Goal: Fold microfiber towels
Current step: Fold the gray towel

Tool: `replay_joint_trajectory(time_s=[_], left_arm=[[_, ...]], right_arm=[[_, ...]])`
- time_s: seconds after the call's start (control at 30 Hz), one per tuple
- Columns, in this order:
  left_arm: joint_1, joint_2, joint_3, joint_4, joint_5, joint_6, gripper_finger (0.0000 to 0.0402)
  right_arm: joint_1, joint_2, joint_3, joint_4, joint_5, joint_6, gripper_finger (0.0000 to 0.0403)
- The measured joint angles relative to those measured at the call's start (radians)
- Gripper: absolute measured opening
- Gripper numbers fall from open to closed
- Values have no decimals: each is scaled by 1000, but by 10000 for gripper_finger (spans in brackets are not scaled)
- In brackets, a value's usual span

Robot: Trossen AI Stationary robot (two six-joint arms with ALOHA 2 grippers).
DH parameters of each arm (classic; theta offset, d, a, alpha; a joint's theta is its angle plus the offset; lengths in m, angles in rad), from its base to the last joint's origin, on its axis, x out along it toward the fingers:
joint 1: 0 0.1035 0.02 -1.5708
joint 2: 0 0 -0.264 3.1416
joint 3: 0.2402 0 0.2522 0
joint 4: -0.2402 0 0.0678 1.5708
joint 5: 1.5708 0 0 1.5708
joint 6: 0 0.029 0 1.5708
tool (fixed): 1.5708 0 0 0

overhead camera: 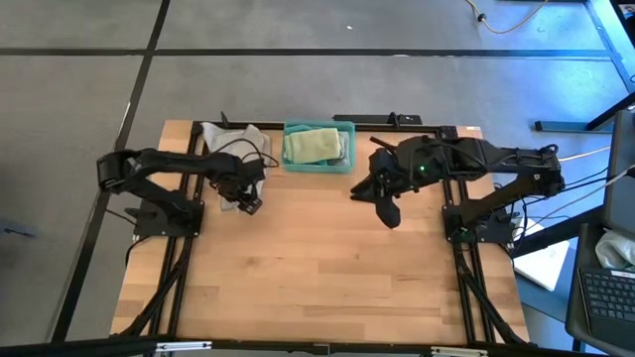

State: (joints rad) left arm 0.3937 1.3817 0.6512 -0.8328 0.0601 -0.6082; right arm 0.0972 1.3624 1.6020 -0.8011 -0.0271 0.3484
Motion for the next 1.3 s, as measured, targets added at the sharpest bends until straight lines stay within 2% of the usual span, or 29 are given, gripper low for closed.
replay_joint_trajectory(time_s=[0.2, 0.53, 0.6, 0.7, 0.87, 1.07, 1.3], left_arm=[[-29, 62, -2, 4, -3, -22, 202], [-57, 56, -4, 11, 14, -40, 201], [-62, 56, -1, 6, 13, -40, 191], [-78, 57, 17, 5, 21, -37, 145], [-114, 57, 71, -12, 23, -37, 21], [-196, 51, 215, -178, 36, 2, 2], [-317, -29, 543, -486, -57, 37, 1]], right_arm=[[26, 0, 0, -11, 10, 14, 85], [31, 0, 0, -41, 11, 10, 85], [31, 0, 0, -41, 11, 10, 85], [31, 0, 0, -41, 11, 13, 85], [31, 0, 0, -41, 11, 15, 85], [31, 0, 0, -41, 10, 9, 85], [31, 2, -14, -27, 10, -63, 85]])
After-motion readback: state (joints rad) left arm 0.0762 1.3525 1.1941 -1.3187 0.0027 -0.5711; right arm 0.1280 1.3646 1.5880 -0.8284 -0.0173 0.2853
